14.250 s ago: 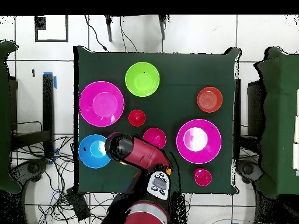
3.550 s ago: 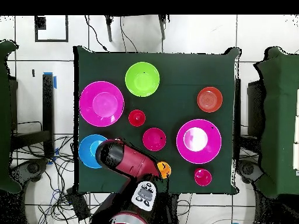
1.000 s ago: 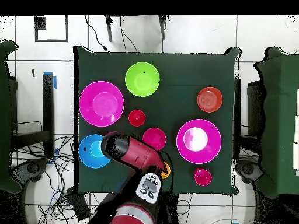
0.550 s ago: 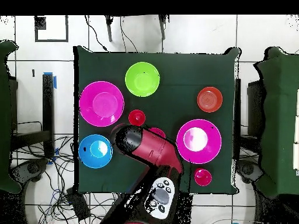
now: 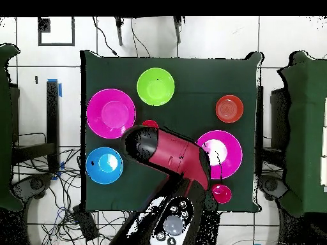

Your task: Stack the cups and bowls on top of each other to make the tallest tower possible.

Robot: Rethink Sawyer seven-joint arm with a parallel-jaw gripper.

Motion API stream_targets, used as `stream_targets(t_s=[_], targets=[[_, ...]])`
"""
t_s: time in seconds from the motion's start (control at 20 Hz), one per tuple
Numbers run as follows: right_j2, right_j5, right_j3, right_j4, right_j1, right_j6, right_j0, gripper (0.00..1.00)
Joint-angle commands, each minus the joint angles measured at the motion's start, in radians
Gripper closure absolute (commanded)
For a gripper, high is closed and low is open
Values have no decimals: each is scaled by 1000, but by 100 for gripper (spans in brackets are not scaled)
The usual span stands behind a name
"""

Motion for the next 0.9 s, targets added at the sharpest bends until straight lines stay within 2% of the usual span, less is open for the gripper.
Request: stream_targets(t_s=[0.05, 0.45, 0.9], targets=[[37, 55, -132, -91, 29, 45, 18, 100], [88, 24, -226, -77, 94, 29, -39, 100], [100, 64, -368, -79, 171, -1, -95, 100]])
